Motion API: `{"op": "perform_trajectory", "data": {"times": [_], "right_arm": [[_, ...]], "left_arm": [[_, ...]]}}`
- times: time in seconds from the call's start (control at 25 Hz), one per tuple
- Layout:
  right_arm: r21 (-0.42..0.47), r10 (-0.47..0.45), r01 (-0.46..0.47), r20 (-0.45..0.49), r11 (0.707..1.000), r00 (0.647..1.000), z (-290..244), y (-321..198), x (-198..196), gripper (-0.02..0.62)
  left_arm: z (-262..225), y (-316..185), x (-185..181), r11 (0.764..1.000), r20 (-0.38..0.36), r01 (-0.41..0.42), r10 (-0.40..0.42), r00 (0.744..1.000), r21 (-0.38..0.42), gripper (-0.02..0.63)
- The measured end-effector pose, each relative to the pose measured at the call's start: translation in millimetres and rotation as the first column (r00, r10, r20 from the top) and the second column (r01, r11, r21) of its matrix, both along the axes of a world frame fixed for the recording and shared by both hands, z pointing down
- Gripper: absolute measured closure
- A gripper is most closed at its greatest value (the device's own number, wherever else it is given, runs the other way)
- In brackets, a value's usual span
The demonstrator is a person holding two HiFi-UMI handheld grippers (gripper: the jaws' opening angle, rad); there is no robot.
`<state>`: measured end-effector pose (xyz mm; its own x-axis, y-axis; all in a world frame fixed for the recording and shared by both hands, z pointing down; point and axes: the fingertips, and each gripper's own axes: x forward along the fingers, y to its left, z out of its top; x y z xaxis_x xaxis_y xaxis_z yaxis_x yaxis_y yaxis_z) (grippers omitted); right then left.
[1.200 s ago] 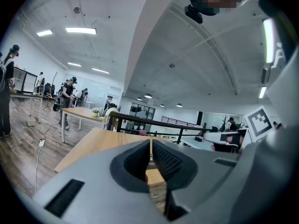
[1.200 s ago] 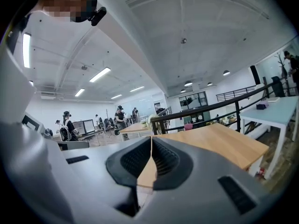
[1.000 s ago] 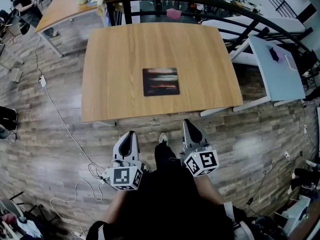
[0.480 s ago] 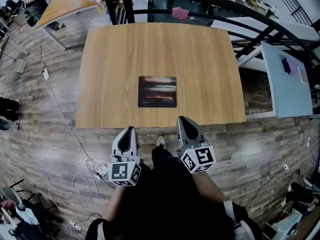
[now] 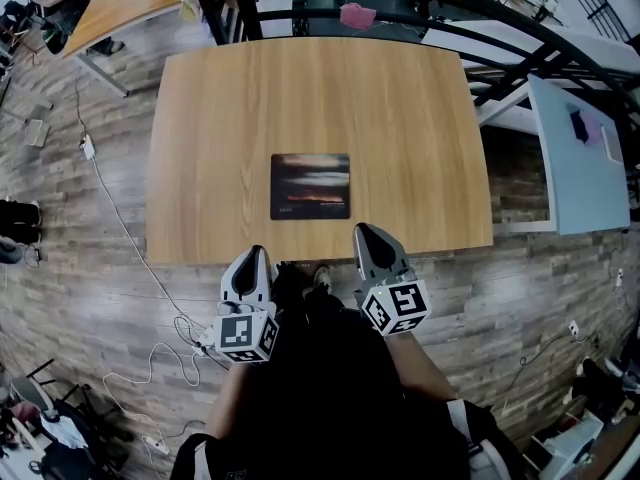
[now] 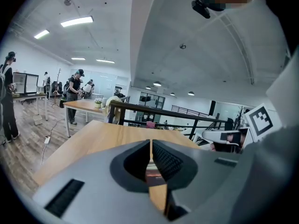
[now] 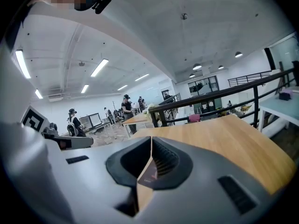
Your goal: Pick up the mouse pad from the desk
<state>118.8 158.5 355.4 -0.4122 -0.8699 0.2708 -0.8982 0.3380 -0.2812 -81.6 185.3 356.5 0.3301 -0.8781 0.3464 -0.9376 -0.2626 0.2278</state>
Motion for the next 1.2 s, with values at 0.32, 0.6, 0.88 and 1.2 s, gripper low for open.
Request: {"op": "perform_trajectory", "data": {"times": [0.32,0.6,0.88,1.2], "right_arm": [[-0.066,0.056,-0.059,-0.039,0.996,0.998,25,-32,-5,0.563],[-0.111,0.107,-0.118,-0.097,0.987,0.989,43,-67,-12,0.563],[-0.163,0.105,-0.125,-0.127,0.979,0.986,62,-91,-13,0.561],[-0.263,0.024,-0.060,-0.136,0.963,0.990,109,-117,-10,0.556]], "left_arm": [[27,-44,-9,0.996,-0.003,-0.074,0.074,0.997,-0.048,0.574],[48,-84,-17,0.981,0.007,-0.172,0.173,0.985,-0.090,0.574],[79,-106,-23,0.963,0.009,-0.196,0.201,0.979,-0.182,0.571],[129,-128,-10,0.938,0.019,-0.176,0.190,0.982,-0.298,0.495]]}}
